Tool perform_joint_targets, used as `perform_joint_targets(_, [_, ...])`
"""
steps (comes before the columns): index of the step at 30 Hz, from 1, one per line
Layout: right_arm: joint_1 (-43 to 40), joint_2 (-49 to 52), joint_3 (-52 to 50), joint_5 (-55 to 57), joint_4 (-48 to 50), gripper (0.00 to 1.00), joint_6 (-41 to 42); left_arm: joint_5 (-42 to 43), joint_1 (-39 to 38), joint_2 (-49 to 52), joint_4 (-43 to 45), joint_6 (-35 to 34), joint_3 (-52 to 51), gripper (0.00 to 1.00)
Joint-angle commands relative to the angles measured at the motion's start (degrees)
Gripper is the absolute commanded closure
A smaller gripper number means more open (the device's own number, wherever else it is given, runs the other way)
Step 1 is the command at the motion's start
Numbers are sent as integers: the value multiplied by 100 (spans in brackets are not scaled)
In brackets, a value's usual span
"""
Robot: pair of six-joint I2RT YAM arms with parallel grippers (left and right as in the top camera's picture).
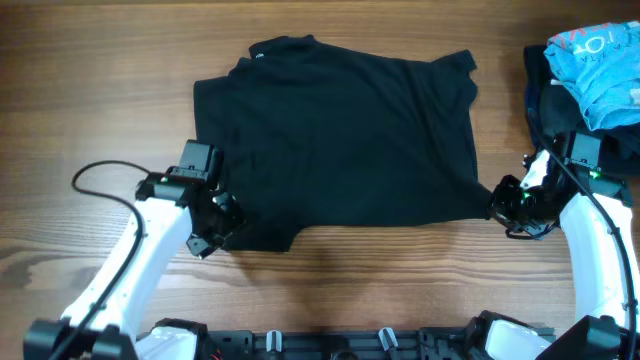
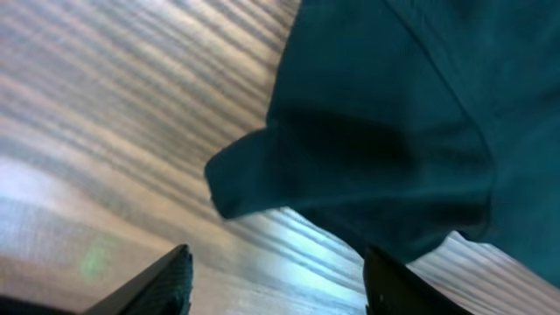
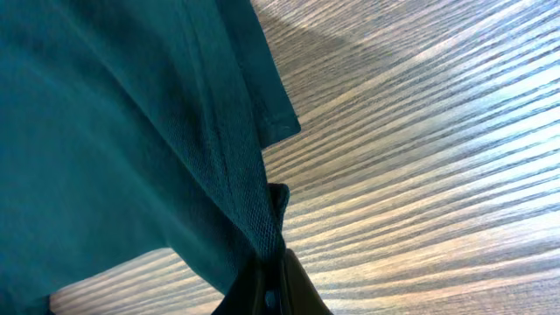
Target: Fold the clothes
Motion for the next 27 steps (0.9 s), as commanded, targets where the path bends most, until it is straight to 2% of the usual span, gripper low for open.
perform_joint_targets(1, [22,-111,70,-92,17,96,-52,22,-31,398,162,793,74,39])
perform_joint_targets(6, [22,-111,70,-90,59,96,-55,-389,-31,1075,446,894,55,36])
perform_joint_targets(10, [22,-111,70,-90,94,96,-55,-365,-31,1357,636,894,55,43])
perform_joint_targets(13, [22,-111,70,-90,111,96,-55,-339,-31,1357,649,892,55,60])
perform_joint_targets(15, [22,-111,70,-90,114,96,-55,-299,-31,1357,649,890,55,89])
perform_joint_targets(16, [22,-111,70,-90,125,96,-55,-247,-31,1355,647,890,57,96])
perform_joint_targets(22, [22,-111,70,-144,52,96,-48,131,-31,876,289,852,63,96])
perform_joint_targets(27, [22,-308,70,-179,-328,96,-28,85,-31,-509,-369,492,63,96])
